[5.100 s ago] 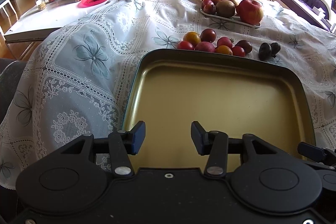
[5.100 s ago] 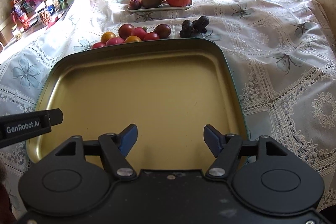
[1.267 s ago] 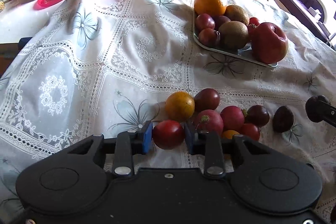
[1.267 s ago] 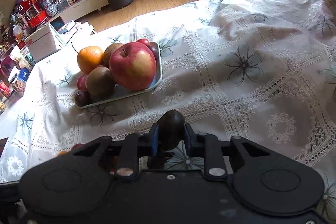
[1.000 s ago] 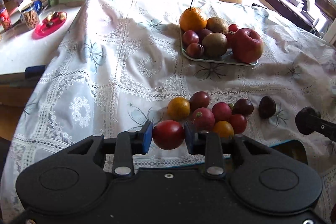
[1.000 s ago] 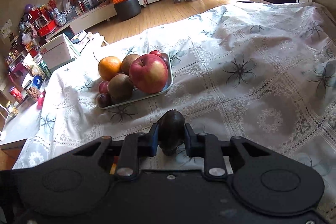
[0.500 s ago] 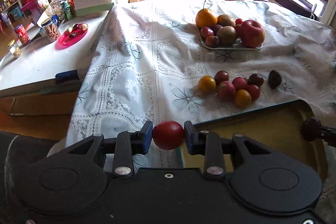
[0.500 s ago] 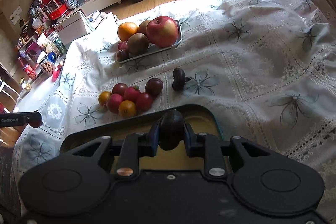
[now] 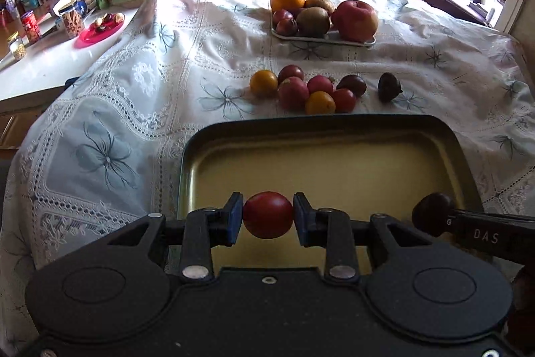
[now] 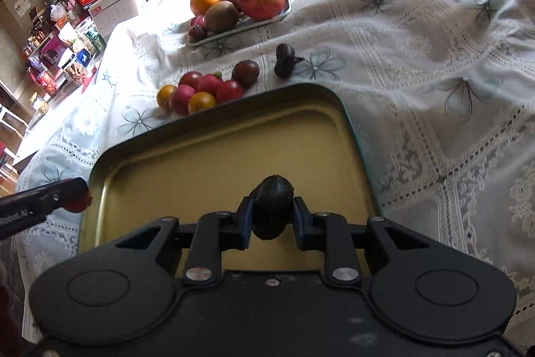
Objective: Organize fruits
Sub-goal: 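Lower the red tomato into the tray with the left gripper while the right lowers the fig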
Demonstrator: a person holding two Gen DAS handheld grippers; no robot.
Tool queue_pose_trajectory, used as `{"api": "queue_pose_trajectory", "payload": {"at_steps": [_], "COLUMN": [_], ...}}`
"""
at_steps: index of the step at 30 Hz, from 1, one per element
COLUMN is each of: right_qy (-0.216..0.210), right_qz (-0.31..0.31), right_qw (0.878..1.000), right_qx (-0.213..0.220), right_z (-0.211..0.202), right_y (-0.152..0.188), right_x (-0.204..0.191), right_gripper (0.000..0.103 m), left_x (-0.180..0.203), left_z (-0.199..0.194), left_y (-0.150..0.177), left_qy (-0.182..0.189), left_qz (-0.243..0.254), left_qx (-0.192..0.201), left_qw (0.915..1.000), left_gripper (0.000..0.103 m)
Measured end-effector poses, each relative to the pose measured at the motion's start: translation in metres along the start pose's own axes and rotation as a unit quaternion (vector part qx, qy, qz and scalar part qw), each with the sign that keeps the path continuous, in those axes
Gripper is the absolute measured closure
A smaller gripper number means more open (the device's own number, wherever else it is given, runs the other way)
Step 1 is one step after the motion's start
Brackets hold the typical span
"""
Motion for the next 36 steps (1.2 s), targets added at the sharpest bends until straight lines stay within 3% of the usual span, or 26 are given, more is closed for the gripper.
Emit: {"api": "queue_pose_trajectory", "payload": {"at_steps": [10,21,36], "right_qy": [0.017,0.022,0.028], "right_qz": [-0.017,-0.034,-0.031], "right_qw": [0.999,0.999,0.999], "right_qx": [-0.028,-0.026,-0.001], "right_z": [0.009,0.010,0.000], "right_y": [0.015,0.015,0.007], "right_x": [-0.002,-0.006,-0.004], "right_gripper": [0.077,0.077,0.070], "left_x": [-0.001,0.000,-0.004], "left_z": [0.012,0.019,0.008], "left_y": [0.024,0.031,0.020], "left_qy": [-0.020,-0.025,0.001], "left_qz": [-0.001,0.002,-0.018], "left_qx": [-0.030,-0.048,-0.022], "left_qw": [0.9994,0.9985,0.9996], "left_gripper": [0.062,0.061,0.060]}}
Point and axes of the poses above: each gripper's, at about its wrist camera, not at the fingertips, and z roughly the way its jaws point, x to its right, y to its underside, the point moved 10 cm from there along z, roughly the way its jaws point, and after that the axes turned 4 degrees about z, right-handed, at the moved point
